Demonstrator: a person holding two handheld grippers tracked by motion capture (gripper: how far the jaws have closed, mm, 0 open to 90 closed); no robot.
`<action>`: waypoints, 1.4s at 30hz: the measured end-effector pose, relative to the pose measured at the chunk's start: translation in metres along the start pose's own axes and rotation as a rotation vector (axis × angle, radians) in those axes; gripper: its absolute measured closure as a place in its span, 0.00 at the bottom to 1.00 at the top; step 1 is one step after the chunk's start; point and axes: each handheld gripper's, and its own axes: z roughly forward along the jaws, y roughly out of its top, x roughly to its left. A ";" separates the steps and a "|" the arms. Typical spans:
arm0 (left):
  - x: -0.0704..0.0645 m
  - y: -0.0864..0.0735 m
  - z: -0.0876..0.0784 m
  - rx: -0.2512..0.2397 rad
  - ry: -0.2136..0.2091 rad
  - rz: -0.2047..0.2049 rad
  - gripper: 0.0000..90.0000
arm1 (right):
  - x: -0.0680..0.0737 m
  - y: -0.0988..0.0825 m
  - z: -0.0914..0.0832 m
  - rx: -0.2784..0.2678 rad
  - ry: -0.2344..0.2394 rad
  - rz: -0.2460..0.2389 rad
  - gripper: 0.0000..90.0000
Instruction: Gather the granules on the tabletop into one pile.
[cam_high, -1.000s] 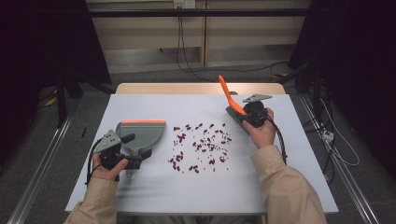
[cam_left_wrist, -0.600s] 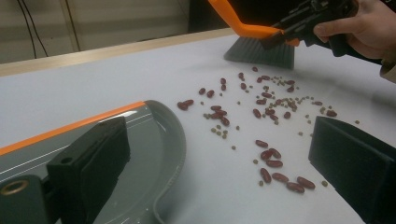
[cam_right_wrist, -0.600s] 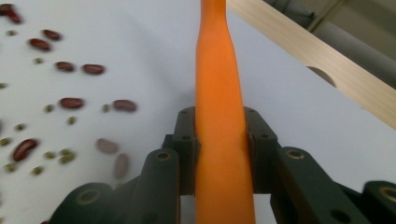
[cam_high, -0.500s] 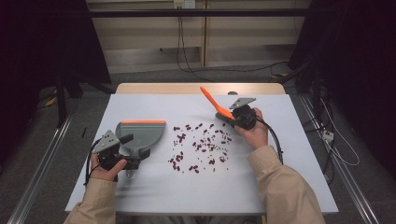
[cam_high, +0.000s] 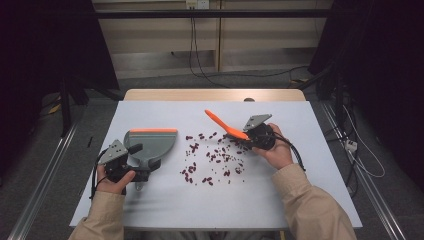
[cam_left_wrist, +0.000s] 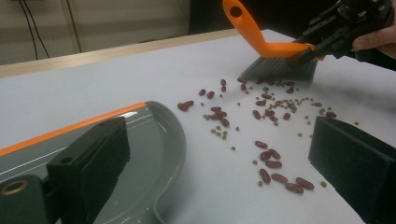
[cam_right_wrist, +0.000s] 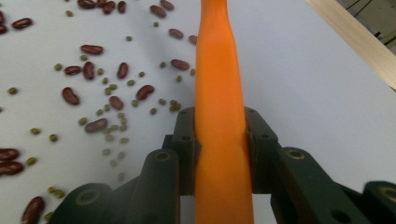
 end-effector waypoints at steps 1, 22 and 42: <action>0.000 0.000 0.000 0.000 0.000 0.000 0.06 | 0.002 0.000 -0.001 0.002 0.004 -0.004 0.79; -0.001 0.001 -0.001 0.003 0.002 0.010 0.06 | 0.027 -0.002 -0.019 0.009 0.095 -0.052 0.79; -0.001 0.000 0.000 0.002 0.004 0.007 0.06 | -0.012 0.012 -0.012 -0.114 0.011 0.041 0.80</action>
